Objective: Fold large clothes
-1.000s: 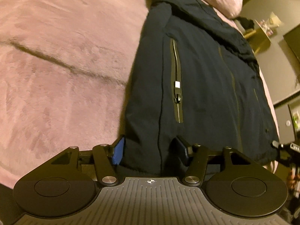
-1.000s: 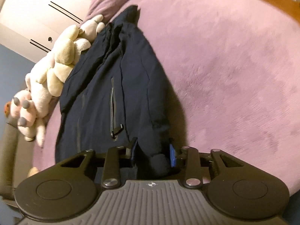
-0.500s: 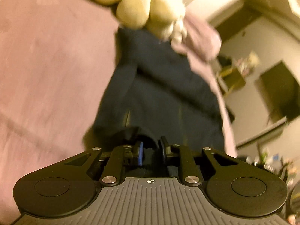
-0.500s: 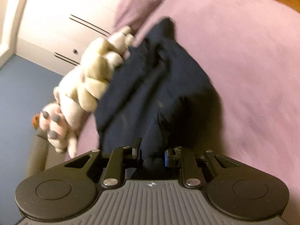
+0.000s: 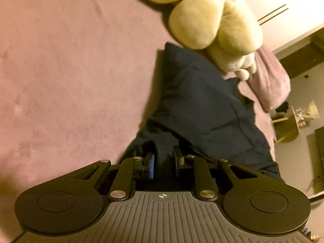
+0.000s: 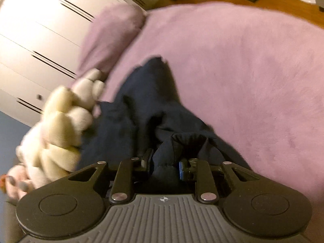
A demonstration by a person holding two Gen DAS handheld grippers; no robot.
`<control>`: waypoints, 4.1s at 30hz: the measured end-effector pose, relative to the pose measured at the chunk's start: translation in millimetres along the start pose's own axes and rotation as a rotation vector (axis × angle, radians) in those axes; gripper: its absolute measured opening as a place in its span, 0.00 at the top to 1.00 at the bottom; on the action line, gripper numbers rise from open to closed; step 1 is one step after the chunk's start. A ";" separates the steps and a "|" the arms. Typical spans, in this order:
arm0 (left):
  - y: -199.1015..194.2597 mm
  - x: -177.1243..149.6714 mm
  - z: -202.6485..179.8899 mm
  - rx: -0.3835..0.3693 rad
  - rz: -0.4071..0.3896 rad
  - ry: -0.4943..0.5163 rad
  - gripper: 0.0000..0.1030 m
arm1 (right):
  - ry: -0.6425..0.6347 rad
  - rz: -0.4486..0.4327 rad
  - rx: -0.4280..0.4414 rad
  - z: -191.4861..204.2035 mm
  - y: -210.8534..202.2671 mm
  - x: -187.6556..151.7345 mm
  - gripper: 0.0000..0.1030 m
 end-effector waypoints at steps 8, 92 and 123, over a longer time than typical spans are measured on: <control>-22.1 9.8 -5.9 -0.071 -0.036 0.053 0.71 | -0.059 0.032 0.013 -3.2 19.9 0.0 0.69; 207.8 124.5 -107.5 0.283 -0.376 0.572 0.35 | -0.425 -0.400 -0.220 116.4 210.4 135.2 0.81; 143.1 102.1 -93.4 0.135 -0.400 0.439 0.07 | -0.147 -0.422 0.076 76.4 161.3 130.7 0.58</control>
Point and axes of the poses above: each gripper's, at about its wrist camera, not at the fingertips, and y roughly the way its jaws point, z to its left, x to its top, the point moved 6 cm from there along y, roughly the way its jaws point, and after that the axes turned 4 degrees about -x, right-handed, at the moved point
